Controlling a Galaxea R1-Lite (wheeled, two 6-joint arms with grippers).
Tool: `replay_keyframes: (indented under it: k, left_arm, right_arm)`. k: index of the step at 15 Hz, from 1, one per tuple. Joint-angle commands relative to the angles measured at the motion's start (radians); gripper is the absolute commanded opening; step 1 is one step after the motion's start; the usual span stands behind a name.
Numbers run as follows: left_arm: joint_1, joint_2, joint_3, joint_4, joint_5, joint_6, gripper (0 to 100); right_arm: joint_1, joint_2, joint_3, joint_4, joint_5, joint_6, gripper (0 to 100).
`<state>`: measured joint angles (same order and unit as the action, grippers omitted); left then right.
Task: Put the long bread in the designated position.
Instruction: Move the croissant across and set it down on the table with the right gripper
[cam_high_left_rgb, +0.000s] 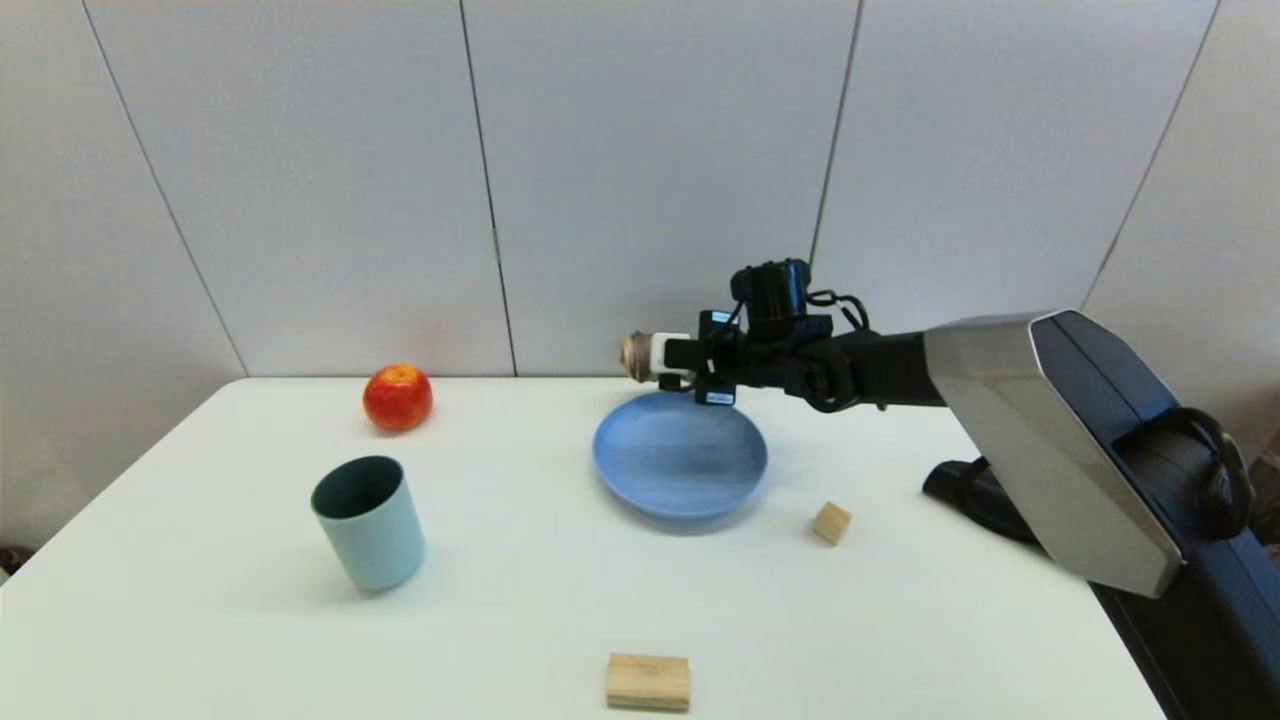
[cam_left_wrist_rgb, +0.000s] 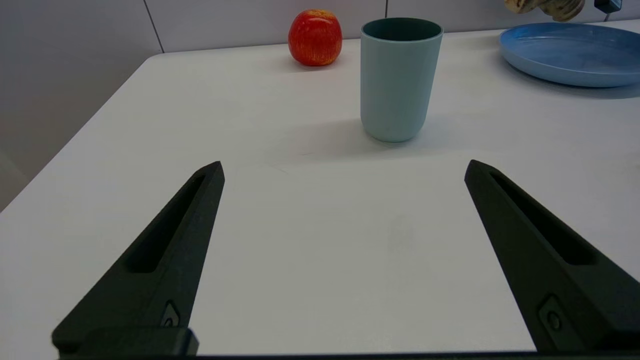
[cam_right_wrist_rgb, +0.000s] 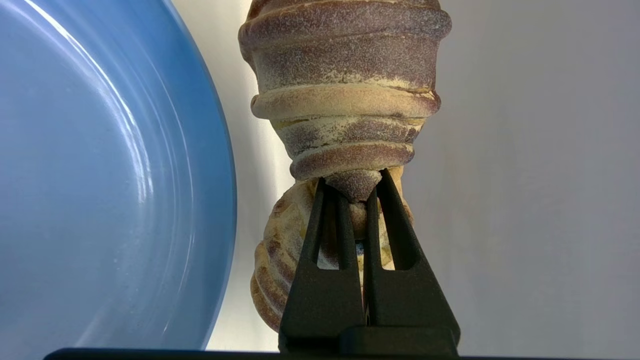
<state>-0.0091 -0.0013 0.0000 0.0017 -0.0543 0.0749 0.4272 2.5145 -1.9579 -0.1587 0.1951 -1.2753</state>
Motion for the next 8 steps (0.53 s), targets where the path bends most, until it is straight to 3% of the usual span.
replay_keyframes:
  k: [1,8]
  left_arm:
    - [0.0,0.001,0.002,0.0,-0.001,0.0,100]
    - [0.0,0.001,0.002,0.0,-0.001,0.0,100]
  right_arm:
    - [0.002,0.006,-0.001,-0.001,-0.003,-0.007,0]
    - [0.002,0.009,-0.001,0.001,-0.025,-0.006,0]
